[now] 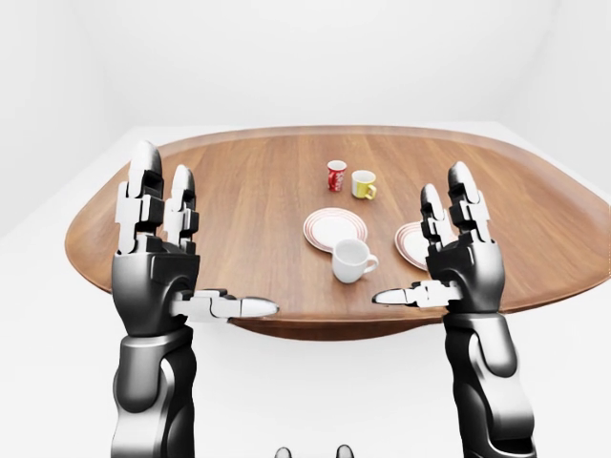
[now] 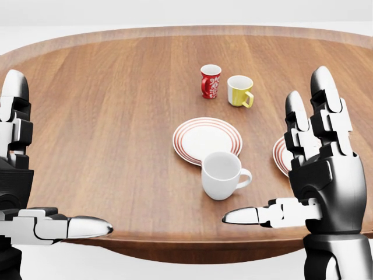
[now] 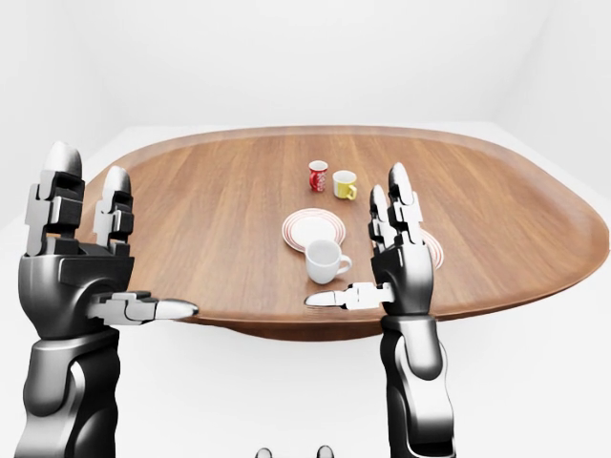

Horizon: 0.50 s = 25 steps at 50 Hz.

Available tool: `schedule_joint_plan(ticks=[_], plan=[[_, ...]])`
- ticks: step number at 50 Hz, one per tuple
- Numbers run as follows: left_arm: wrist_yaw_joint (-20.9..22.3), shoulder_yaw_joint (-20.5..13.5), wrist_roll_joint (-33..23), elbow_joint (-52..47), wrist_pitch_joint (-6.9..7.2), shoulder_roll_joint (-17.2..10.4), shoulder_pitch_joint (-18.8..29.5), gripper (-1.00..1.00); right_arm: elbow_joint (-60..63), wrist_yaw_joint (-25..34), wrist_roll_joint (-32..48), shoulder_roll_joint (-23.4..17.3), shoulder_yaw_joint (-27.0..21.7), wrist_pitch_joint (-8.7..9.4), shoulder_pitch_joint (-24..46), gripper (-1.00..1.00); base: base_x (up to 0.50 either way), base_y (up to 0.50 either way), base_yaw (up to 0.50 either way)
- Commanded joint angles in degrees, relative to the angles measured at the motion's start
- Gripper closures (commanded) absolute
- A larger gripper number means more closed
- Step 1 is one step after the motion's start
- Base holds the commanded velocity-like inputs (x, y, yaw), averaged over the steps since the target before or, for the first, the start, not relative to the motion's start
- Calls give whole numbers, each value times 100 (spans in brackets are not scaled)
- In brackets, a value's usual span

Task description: Put the white mug on the left plate.

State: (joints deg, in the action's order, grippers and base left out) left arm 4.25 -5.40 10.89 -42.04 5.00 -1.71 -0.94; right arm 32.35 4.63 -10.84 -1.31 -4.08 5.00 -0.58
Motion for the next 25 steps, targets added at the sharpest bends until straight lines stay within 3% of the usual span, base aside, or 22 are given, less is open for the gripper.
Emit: schedule_joint_plan(ticks=[1, 25], plan=[[16, -2, 8, -25, 0, -1, -3, -100, 54, 24, -57, -10, 6, 0, -1, -100, 50, 0, 0], [31, -12, 16, 7, 0, -3, 19, -100, 134, 100, -55, -11, 55, 0, -5, -100, 50, 0, 0]])
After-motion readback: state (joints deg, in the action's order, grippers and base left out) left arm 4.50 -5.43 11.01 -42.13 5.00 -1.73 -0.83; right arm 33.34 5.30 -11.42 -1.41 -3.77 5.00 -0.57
